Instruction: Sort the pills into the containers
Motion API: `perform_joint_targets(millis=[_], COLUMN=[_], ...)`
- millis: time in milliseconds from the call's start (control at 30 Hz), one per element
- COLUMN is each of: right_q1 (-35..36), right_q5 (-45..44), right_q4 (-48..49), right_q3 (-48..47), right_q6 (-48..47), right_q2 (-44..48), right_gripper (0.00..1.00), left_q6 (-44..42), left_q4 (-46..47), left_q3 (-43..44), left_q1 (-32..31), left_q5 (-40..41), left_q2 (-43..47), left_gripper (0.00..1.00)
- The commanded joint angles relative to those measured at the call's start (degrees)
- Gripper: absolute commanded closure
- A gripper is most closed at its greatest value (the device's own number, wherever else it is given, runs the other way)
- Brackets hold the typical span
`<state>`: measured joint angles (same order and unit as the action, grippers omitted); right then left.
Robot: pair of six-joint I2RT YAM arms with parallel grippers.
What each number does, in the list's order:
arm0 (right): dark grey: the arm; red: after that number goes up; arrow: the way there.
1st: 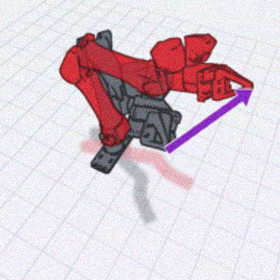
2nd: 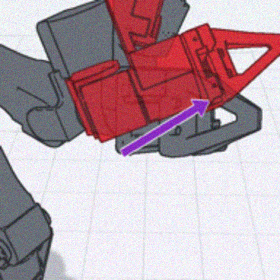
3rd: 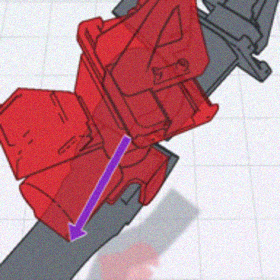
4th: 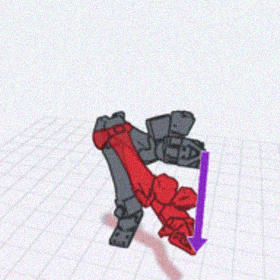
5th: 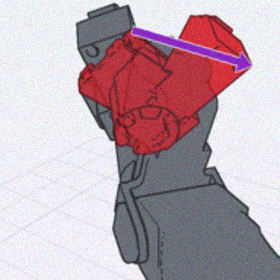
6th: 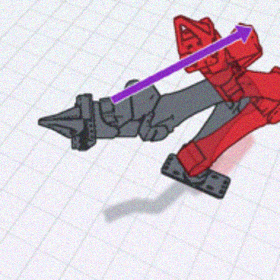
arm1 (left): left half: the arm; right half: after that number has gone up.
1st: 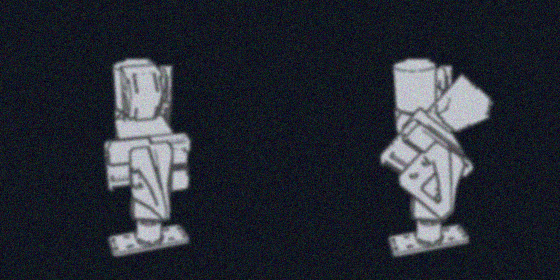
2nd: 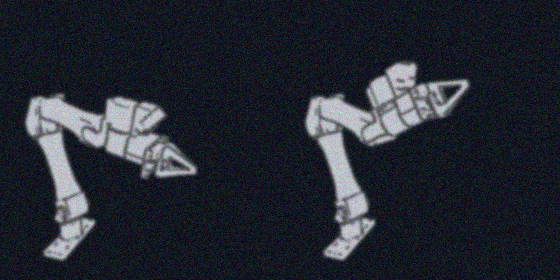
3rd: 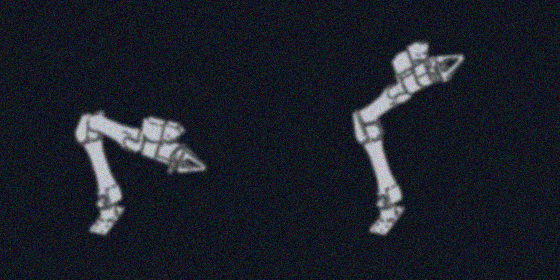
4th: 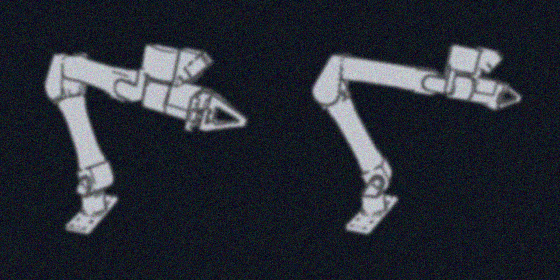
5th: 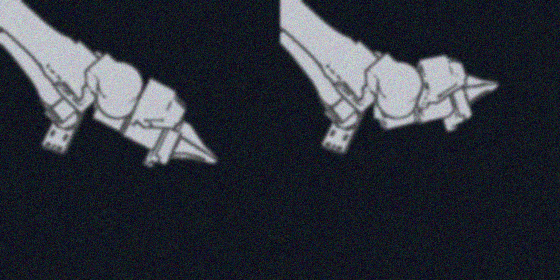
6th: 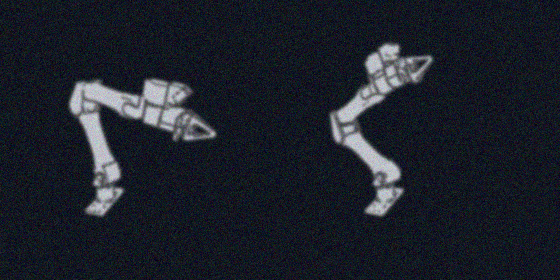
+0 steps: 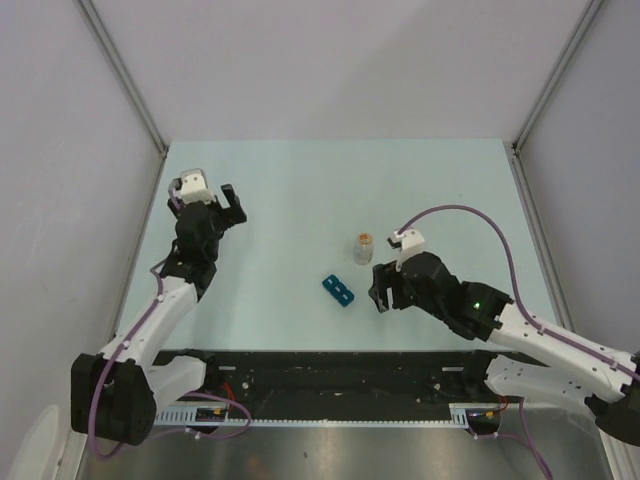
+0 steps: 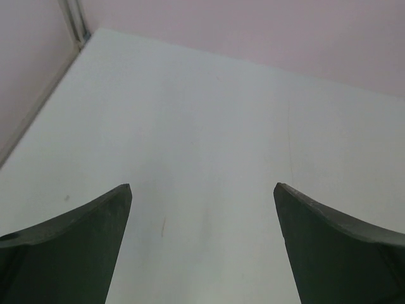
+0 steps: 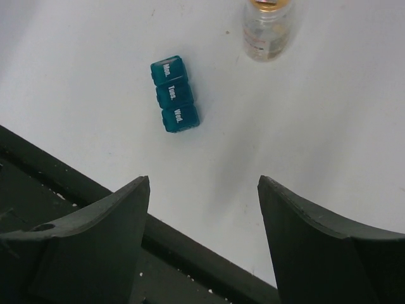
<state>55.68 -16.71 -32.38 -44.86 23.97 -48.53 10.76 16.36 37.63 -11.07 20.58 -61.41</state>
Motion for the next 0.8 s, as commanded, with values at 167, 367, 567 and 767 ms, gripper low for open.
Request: perform_joint_targets(millis=[167,367,567,767], right_q1=[0.31,0.04,-0.05,-0.13], right_q5=[10.12,10.12,10.91,11.35], right_q4=[24.28,34.65,38.79,41.17], right_q3=[4.78,4.78,3.73,3.47], right_q6=[-12.88,-15.61,-16.23,-16.23], right_q2=[-12.97,-24.05,-33.20,-38.20], right_gripper=[0.24,0.23,0.23,0.24], left_q6=[14.46,17.27,19.91,20.35], left_q4=[-20.41,-21.46,-23.74,-29.01], left_q3=[-4.13,-9.14,-11.96,-9.06], left_q1=[1.32,0.70,0.52,0.61], left_q5=[-26.62,-32.44,-26.56,-26.19], left_q2=[12.79,21.14,30.19,28.63], left_gripper=[0.00,0.00,0.00,0.00])
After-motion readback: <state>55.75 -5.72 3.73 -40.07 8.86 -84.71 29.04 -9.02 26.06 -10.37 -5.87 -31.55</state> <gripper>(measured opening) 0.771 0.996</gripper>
